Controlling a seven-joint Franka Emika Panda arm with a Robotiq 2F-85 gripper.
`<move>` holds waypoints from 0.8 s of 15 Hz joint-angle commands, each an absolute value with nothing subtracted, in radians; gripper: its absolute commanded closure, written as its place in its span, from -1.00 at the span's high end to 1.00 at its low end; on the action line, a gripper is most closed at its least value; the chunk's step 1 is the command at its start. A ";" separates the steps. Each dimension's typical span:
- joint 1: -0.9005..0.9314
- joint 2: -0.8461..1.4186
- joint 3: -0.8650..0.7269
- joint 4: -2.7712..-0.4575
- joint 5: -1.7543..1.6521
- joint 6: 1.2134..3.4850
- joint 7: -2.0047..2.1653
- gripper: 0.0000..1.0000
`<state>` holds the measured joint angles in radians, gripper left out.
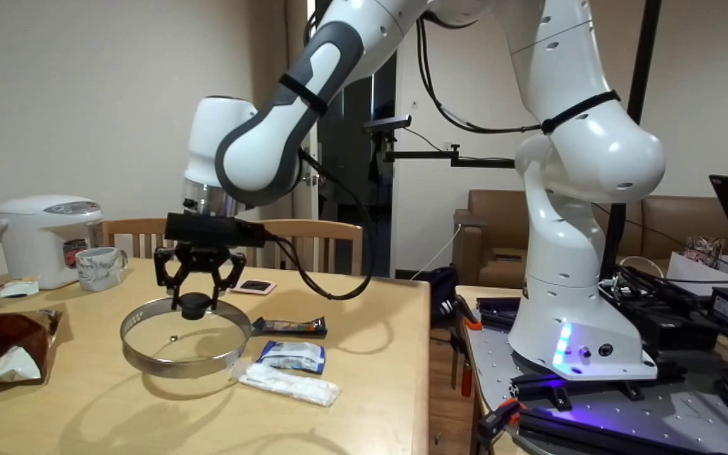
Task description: Pick the glass lid and put it over the blue sachet and the white object
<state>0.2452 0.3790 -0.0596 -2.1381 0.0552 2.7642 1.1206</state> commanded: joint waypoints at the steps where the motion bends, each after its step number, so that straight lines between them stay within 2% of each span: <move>1: 0.229 0.386 -0.059 -2.120 0.090 2.794 1.166 -0.31; 8: 0.166 0.354 0.025 -2.129 0.077 2.687 0.837 -0.31; 12: 0.153 0.318 0.028 -2.129 0.055 2.543 0.657 -0.31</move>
<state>0.1785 0.3789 0.0173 -2.1241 0.0549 2.6555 0.7835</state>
